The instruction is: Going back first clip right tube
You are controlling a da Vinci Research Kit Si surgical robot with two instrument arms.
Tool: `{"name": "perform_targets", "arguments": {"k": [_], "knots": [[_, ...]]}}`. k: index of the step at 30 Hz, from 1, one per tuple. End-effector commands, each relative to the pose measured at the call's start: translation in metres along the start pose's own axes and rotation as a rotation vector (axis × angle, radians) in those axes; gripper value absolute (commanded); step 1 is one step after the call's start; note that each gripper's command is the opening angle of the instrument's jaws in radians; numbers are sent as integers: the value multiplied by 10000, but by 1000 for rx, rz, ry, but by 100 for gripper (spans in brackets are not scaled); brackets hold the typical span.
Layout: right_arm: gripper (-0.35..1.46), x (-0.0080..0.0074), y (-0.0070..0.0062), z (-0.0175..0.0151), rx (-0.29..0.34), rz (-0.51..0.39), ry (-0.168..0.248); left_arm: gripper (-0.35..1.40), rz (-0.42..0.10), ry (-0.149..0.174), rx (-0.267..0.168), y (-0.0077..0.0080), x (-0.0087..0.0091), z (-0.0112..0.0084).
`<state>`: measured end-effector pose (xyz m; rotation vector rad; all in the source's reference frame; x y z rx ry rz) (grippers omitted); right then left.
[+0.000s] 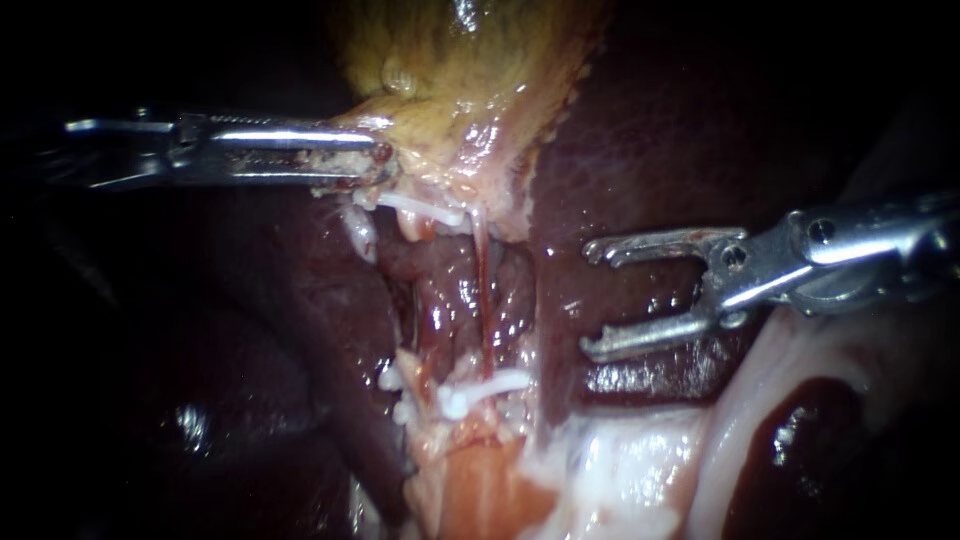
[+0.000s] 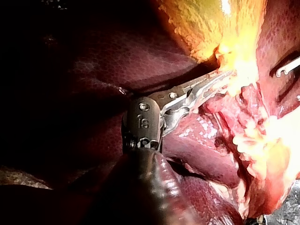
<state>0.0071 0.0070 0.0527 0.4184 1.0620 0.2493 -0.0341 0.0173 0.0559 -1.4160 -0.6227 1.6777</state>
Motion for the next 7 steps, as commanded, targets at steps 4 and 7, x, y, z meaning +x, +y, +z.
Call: {"name": "perform_targets", "arguments": {"k": [4, 7], "knots": [[50, 0, 0, 1, 3, 0, 0, -35, -1, -1, -1, 1, 2, -4], [50, 2, 1, 5, 44, 32, -2, -35, -6, -4, -8, 3, 9, -15]]}}
